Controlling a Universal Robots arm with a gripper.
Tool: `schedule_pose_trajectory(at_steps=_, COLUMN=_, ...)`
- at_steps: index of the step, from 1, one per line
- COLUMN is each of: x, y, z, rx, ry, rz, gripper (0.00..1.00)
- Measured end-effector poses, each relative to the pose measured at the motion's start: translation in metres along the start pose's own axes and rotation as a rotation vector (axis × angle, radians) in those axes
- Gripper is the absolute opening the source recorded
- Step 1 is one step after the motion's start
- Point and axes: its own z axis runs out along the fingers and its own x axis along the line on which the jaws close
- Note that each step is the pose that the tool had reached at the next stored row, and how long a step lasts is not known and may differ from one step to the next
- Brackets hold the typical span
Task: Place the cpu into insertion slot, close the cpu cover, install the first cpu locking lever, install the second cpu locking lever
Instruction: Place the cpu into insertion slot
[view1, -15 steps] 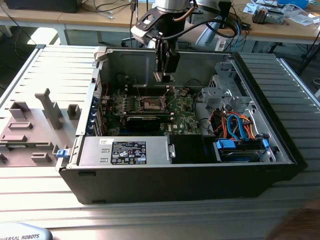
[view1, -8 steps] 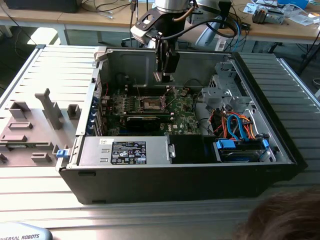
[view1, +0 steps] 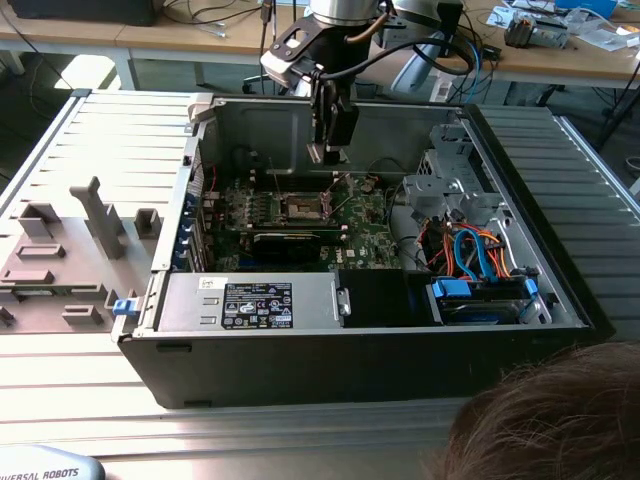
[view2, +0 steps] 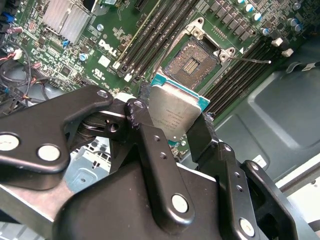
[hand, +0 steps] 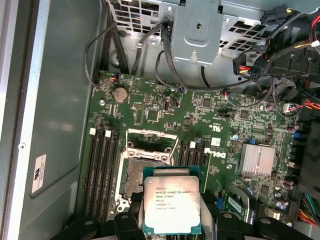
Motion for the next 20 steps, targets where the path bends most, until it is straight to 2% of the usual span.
schedule_pose_trajectory(at_steps=20, x=0.0000, y=0.0000, z=0.0004, rx=0.0025, ry=-0.0020, rz=0.028, gripper=0.54)
